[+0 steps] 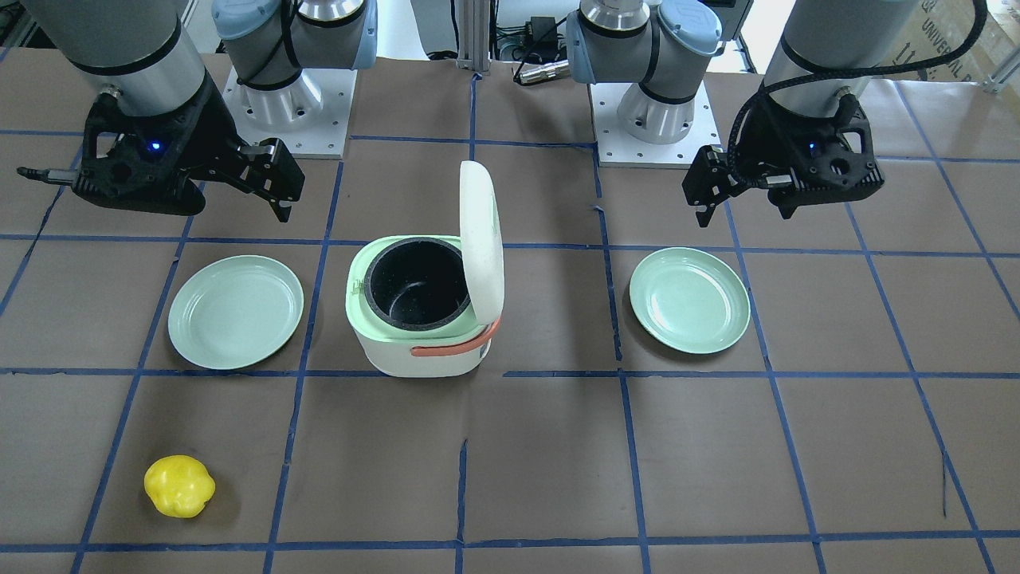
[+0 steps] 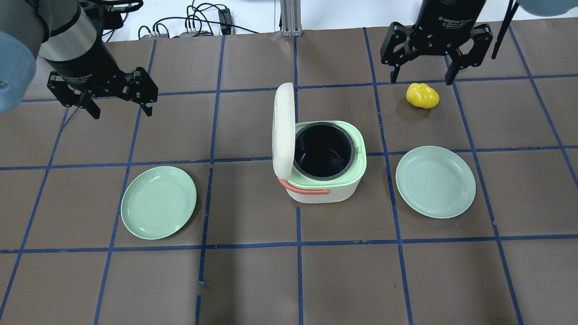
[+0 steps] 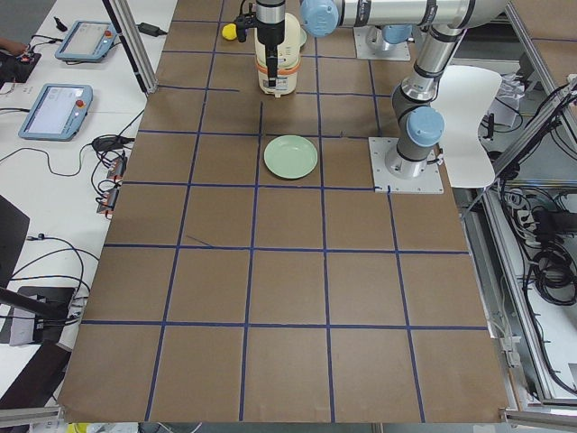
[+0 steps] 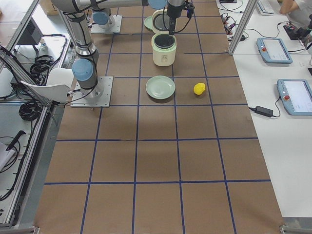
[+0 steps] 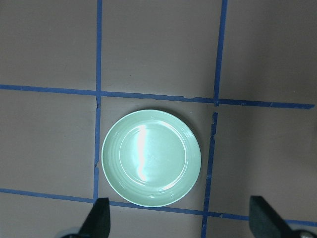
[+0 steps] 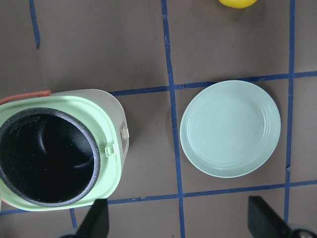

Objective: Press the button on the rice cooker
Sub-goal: 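Lift the right gripper away as the cooker lid springs open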

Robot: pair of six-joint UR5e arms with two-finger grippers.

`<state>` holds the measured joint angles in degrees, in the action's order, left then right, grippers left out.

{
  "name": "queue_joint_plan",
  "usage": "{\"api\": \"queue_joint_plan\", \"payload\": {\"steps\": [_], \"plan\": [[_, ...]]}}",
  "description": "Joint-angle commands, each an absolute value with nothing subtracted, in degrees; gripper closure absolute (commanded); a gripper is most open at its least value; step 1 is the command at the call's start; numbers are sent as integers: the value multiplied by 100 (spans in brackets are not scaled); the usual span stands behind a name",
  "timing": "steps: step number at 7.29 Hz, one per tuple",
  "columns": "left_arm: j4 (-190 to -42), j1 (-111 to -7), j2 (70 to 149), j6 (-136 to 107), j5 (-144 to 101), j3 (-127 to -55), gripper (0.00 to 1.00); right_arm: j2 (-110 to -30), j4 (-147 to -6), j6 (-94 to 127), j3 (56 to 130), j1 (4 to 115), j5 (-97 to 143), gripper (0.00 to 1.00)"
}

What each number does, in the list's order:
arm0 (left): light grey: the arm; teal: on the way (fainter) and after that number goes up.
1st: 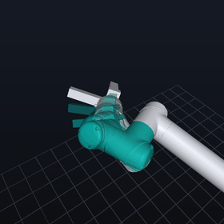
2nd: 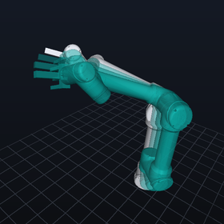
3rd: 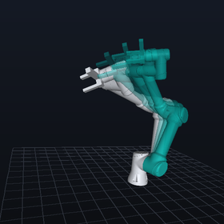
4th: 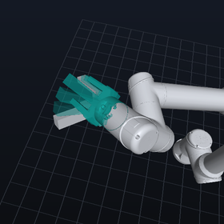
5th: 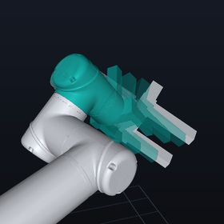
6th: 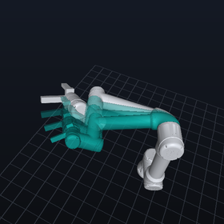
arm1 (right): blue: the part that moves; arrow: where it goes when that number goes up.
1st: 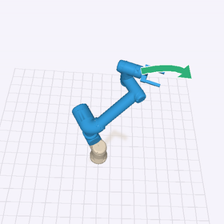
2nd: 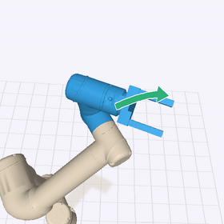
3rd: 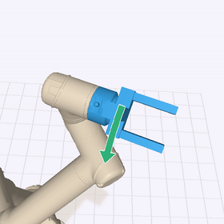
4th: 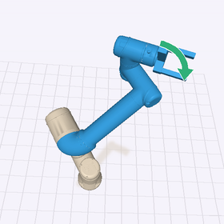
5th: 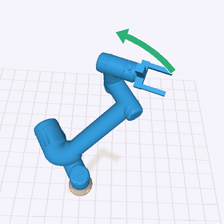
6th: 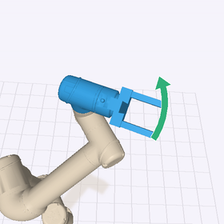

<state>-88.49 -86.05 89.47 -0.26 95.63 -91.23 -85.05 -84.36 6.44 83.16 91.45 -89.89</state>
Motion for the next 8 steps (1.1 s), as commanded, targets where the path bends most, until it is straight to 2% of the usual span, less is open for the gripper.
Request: {"api": "queue_joint_plan", "payload": {"steps": [1,8], "plan": [[-8842,-8604,8947,-26,9563,-9123,0,-8543,-8622,642,8534,9158,-8991,0],[-8851,-8604,8947,-26,9563,-9123,0,-8543,-8903,633,8517,9158,-9009,0]]}}
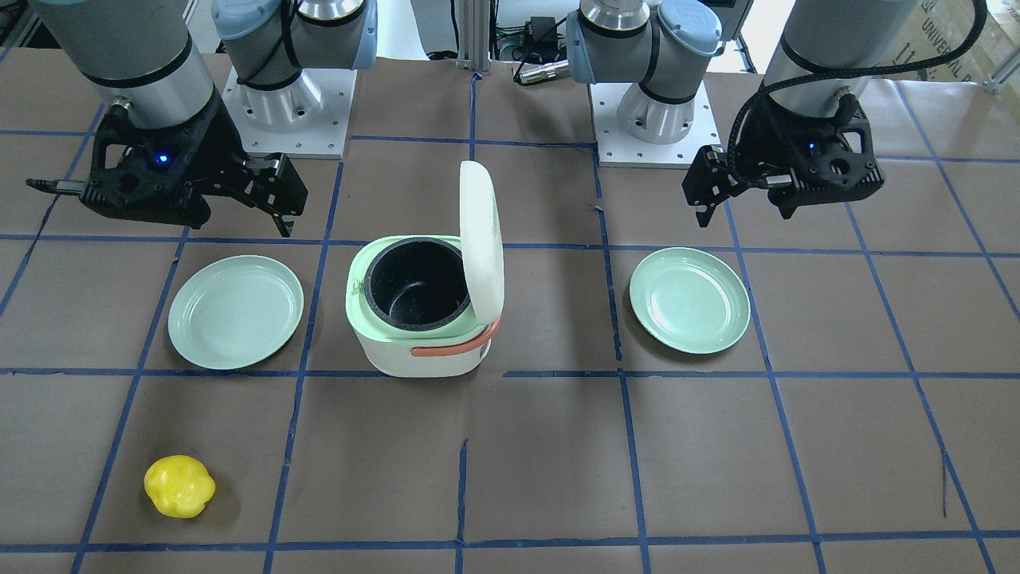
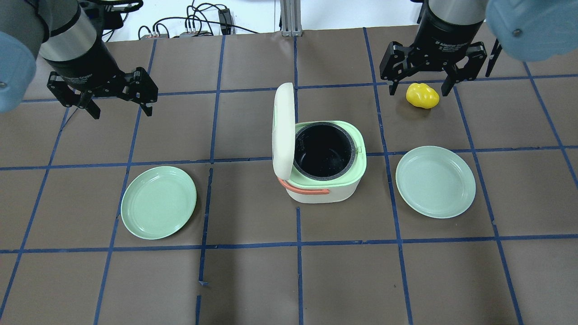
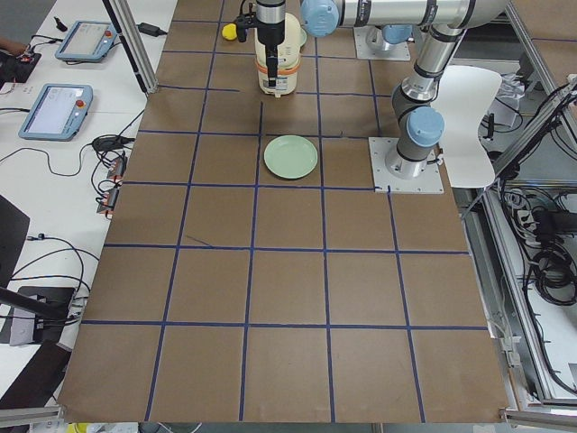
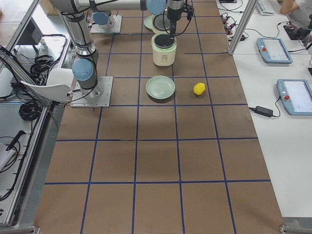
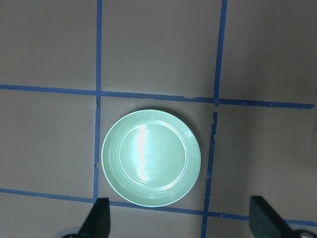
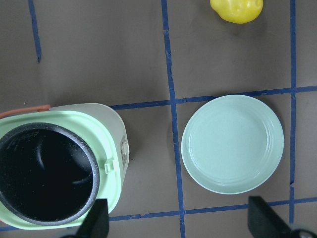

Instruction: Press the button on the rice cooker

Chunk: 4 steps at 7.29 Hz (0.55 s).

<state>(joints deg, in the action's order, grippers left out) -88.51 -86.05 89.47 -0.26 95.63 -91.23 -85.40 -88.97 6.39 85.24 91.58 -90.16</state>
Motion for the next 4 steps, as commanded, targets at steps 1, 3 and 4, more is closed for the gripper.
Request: {"api": "queue_joint_plan", "payload": {"steps": [1,3,4], "plan": [[-8842,-8604,8947,-26,9563,-9123,0,-8543,-8903,633,8508,9158,-9000,0],[-8851,-8604,8947,-26,9563,-9132,0,-8534,-8903,624,8464,9158,-9000,0],[-8842,-8604,8947,-26,9563,-9132,0,-8534,-8912,633,8446,9158,-8991,0]]}}
